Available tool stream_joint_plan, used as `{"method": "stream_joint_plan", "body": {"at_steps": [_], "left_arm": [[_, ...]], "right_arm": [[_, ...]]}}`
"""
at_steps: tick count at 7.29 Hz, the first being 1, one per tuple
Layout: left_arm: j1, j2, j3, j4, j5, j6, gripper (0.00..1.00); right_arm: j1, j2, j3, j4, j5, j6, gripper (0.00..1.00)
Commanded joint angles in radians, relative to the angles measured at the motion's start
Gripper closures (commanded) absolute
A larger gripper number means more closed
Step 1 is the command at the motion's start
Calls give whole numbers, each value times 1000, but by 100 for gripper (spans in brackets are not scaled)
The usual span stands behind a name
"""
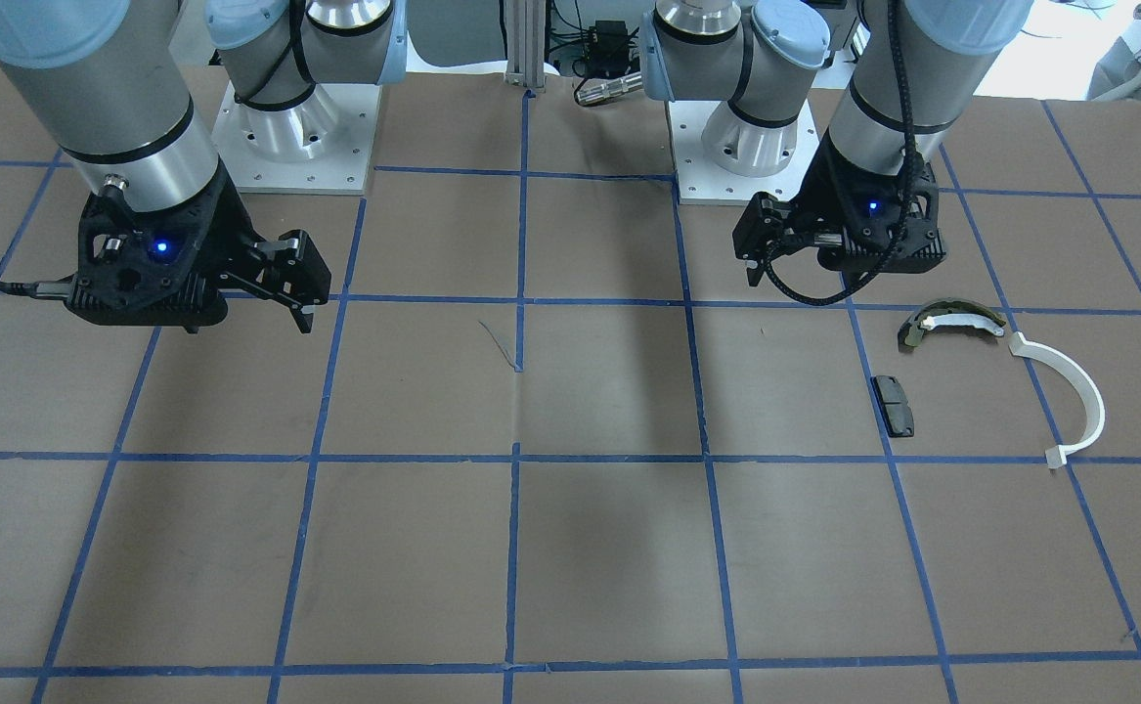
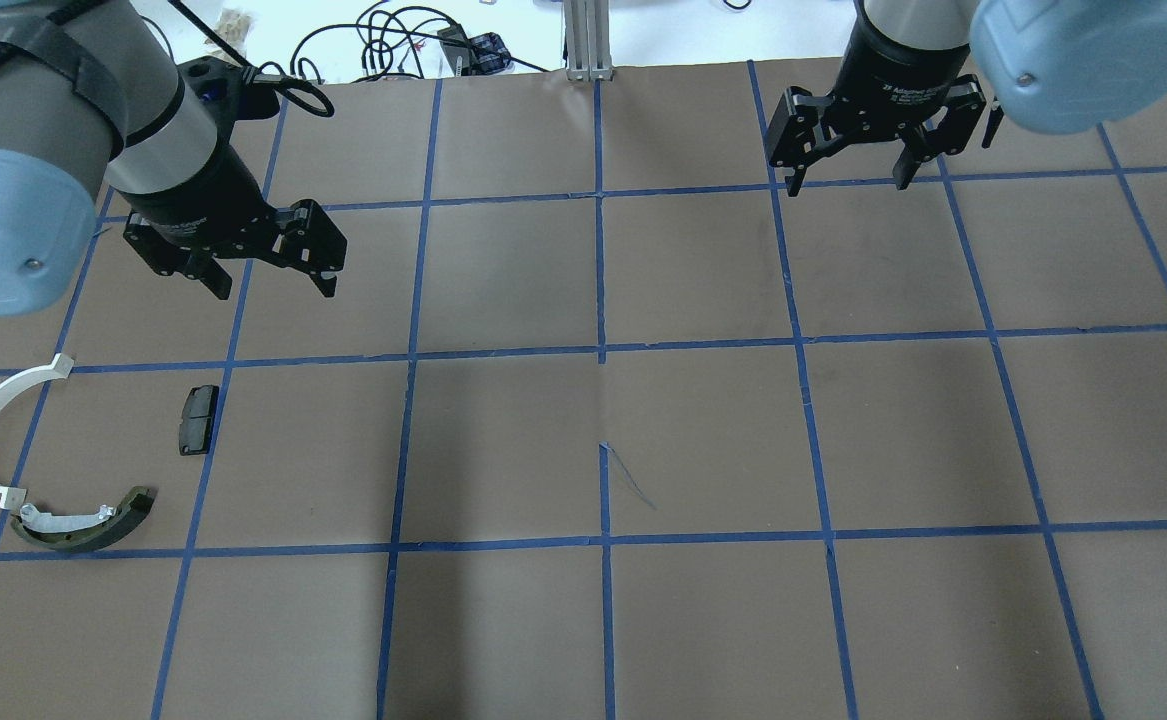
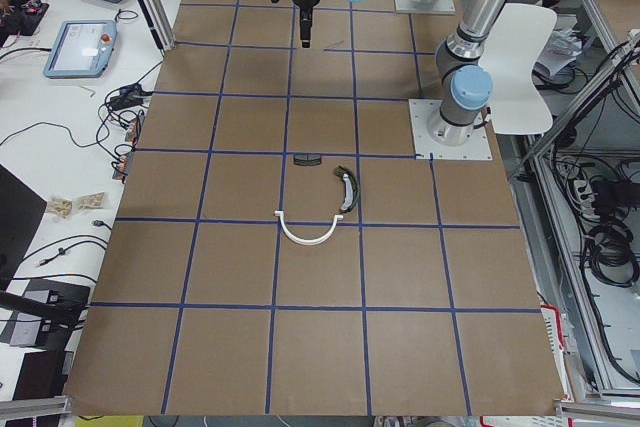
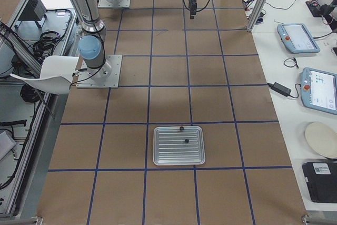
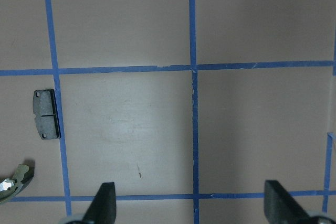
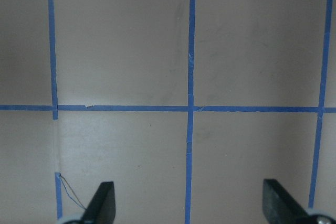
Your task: Place bearing gear from tray to pile
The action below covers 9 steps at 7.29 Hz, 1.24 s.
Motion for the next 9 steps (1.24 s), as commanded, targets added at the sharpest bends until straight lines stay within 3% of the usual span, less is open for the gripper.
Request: {"method": "stream_joint_plan", "body": {"at_steps": [1, 5, 7, 9], "left_arm": [[0, 1, -1, 0, 4, 0, 0], [-6, 10, -4, -3, 2, 2, 0], [-5, -12, -4, 5, 2, 2, 0], [-5, -12, -2, 5, 1, 2, 0]], "right_arm": [[-1, -5, -5, -13, -4, 2, 0], [1, -71, 15, 2, 7, 35, 0], [-1, -74, 20, 95, 7, 39, 0], [-8, -77, 9, 96, 5, 41, 0]]}}
